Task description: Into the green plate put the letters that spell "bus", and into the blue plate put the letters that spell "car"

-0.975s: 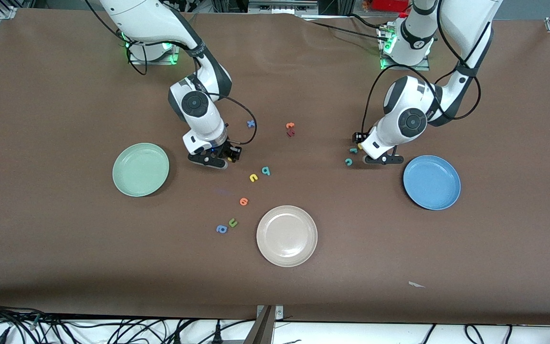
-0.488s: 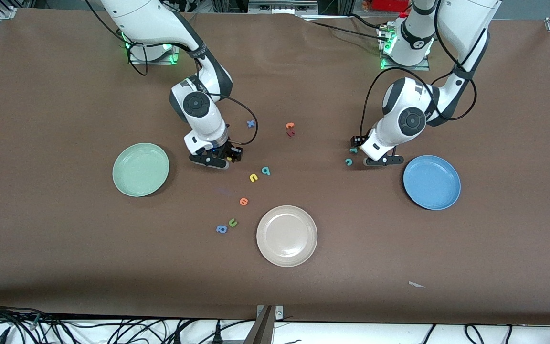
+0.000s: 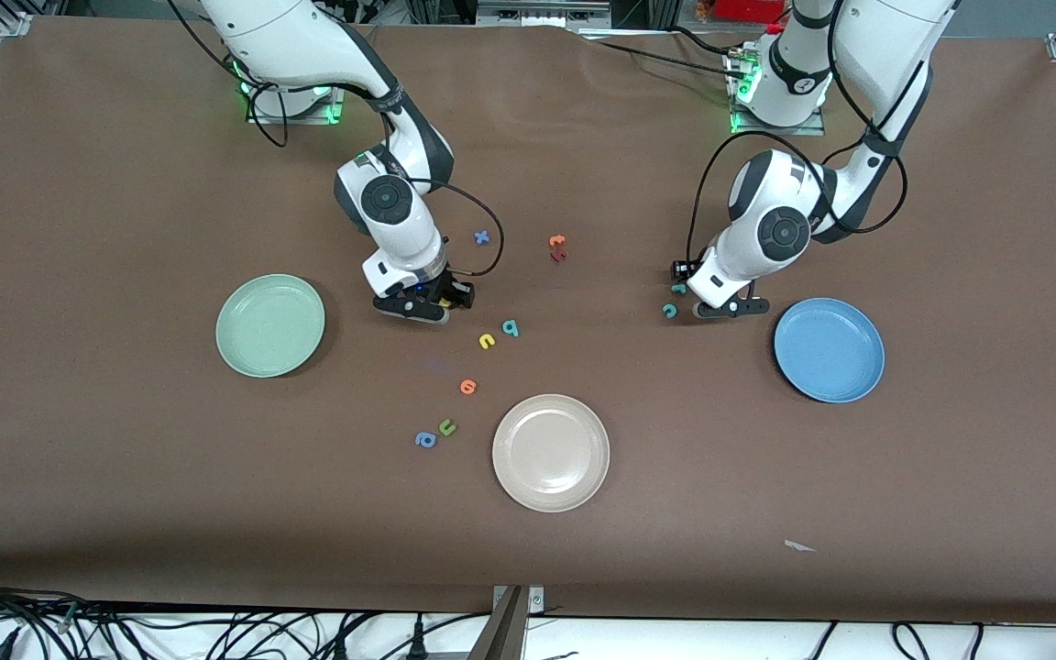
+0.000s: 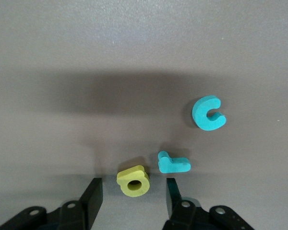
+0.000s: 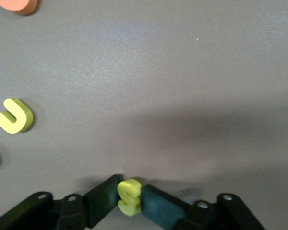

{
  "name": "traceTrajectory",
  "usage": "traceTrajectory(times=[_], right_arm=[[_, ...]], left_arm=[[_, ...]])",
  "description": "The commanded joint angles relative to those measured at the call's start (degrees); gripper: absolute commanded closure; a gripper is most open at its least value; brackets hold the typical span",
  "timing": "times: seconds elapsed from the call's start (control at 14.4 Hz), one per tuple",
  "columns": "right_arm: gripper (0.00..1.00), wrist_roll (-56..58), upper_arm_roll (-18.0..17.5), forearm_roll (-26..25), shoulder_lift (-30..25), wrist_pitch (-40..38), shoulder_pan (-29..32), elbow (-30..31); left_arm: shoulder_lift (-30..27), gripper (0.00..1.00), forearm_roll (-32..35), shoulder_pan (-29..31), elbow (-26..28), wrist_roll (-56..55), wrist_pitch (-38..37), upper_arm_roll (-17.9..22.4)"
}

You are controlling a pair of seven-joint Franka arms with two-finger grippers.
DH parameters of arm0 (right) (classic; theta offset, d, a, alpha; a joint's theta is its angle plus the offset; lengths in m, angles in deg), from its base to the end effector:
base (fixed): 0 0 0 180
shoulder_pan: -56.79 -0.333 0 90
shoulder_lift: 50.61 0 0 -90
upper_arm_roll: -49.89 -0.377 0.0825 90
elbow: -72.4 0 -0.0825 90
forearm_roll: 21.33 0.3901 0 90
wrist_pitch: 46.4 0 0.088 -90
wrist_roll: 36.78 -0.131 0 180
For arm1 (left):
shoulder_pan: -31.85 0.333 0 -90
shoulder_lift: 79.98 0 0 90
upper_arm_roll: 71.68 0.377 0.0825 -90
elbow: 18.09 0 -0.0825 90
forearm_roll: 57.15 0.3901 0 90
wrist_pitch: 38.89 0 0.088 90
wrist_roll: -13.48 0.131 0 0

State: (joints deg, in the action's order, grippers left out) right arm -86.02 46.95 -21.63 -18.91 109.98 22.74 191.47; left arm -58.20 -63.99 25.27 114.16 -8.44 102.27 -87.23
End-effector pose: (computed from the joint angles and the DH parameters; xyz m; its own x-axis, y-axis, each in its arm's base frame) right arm 0.5047 0.3792 0.1889 0.9748 -0.2182 0.0458 -0.2134 -0.9728 -0.0905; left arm 0.4798 -0.2010 0.1980 0.9606 0.0938 -0.2618 0.1128 -0.9919 0.0585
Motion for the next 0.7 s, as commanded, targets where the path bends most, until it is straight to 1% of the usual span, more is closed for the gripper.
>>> traceTrajectory(times=[0.0, 0.07, 0.14, 0.28, 0.42, 0.56, 0.63], right_arm=[[0.75, 0.1, 0.6, -0.8, 0.4, -1.1, -0.6, -0.7], [0.75, 0.5, 0.9, -0.8, -1.3, -4.3, -0.5, -1.0], [0.75, 1.3, 1.7, -1.1, -2.4, -7.4, -0.5, -1.8], [0.75, 2.8, 2.0, -1.1, -3.0, -11.2, -0.4, -3.2], [0.75, 3.0, 2.2, -1.1, -4.0, -12.9, -0.4, -3.3], [0.75, 6.1, 3.1, -1.1, -5.0, -15.9, -0.3, -3.7], [0.75, 6.2, 3.4, -1.0, -5.0, -16.4, -0.3, -3.7]], left_arm=[[-0.2, 0.39, -1.2, -0.5, 0.5, -0.1, 0.9, 0.0], [-0.2, 0.39, -1.2, -0.5, 0.5, -0.1, 0.9, -0.1], [-0.2, 0.44, -1.2, -0.5, 0.5, -0.2, 0.9, 0.0], [0.1, 0.52, -1.2, -0.5, 0.5, -0.1, 0.9, 0.0], [0.1, 0.53, -1.2, -0.5, 0.5, -0.1, 0.9, 0.0], [0.1, 0.54, -1.2, -0.5, 0.5, -0.1, 0.9, 0.0], [0.1, 0.56, -1.2, -0.5, 0.5, -0.1, 0.9, 0.0]])
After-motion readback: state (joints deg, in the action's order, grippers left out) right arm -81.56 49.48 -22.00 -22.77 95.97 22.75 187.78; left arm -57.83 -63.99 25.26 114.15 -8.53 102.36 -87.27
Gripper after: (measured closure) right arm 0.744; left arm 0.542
